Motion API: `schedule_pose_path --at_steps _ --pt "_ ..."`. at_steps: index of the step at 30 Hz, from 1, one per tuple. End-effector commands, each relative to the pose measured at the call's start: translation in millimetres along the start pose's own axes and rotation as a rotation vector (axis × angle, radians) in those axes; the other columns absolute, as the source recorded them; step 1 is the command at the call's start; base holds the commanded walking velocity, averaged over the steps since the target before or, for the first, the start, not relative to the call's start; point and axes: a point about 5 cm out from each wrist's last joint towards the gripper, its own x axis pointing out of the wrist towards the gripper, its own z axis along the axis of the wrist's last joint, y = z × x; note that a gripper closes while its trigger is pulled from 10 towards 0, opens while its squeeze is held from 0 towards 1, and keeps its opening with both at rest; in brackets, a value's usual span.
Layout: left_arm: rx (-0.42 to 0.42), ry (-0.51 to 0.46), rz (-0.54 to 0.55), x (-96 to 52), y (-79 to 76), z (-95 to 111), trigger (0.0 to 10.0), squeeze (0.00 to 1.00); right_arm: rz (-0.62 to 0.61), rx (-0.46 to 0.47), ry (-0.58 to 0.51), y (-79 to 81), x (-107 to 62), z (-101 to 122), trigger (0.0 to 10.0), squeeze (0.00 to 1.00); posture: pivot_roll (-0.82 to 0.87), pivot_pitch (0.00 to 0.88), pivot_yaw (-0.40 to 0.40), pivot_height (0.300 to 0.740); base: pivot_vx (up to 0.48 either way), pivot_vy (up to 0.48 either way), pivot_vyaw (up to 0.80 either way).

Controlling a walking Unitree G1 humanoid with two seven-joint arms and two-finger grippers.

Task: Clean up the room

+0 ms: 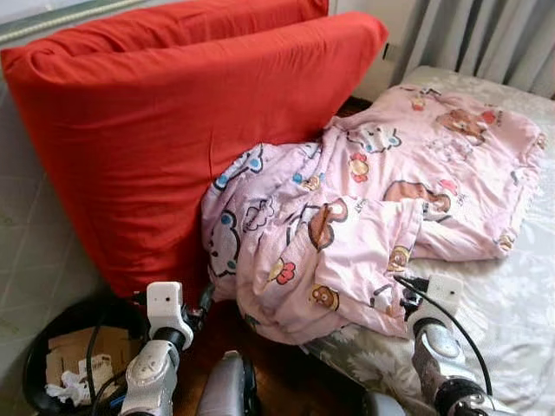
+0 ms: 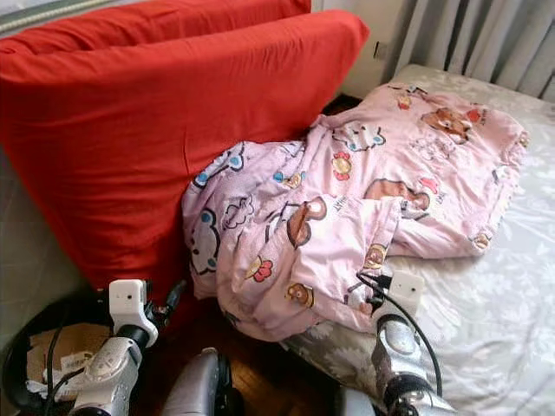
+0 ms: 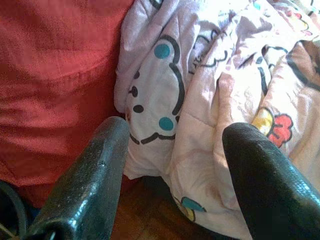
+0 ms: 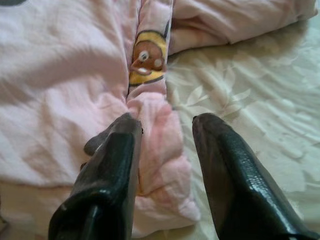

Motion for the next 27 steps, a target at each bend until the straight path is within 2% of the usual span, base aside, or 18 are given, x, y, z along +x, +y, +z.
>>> schedule_pose_path --at_steps 1,11,18,19,23,27 --pt "0.002 0.023 0.000 -4.3 3.0 -4 10.0 0.00 0.002 0.000 0.019 0.1 -1.3 -5 10.0 0.00 0.16 0.132 0.024 0.571 0.000 0.000 0.00" --pt "0.020 0.008 -0.024 -5.7 1.3 -2 10.0 0.00 0.033 -0.017 0.043 6.5 -2.3 -9 10.0 0.00 0.16 0.156 0.034 0.571 0.000 0.000 0.00" --pt "0.029 -0.021 -0.044 -3.3 -1.2 5 10.0 0.00 0.081 -0.009 0.033 13.5 1.1 0 10.0 0.00 0.16 0.158 0.037 0.571 0.000 0.000 0.00" --pt "0.029 -0.038 -0.044 -0.8 -1.8 9 10.0 0.00 0.103 -0.003 0.012 17.5 3.3 8 10.0 0.00 0.17 0.153 0.034 0.571 0.000 0.000 0.00" --pt "0.030 -0.046 -0.043 0.4 -1.8 11 10.0 0.00 0.115 -0.002 -0.020 20.4 5.0 16 10.0 0.00 0.17 0.152 0.034 0.571 0.000 0.000 0.00" --pt "0.031 -0.048 -0.038 -0.3 -1.0 12 10.0 0.00 0.144 0.032 -0.089 23.2 6.1 28 10.0 0.00 0.17 0.149 0.034 0.571 0.267 0.000 0.00"
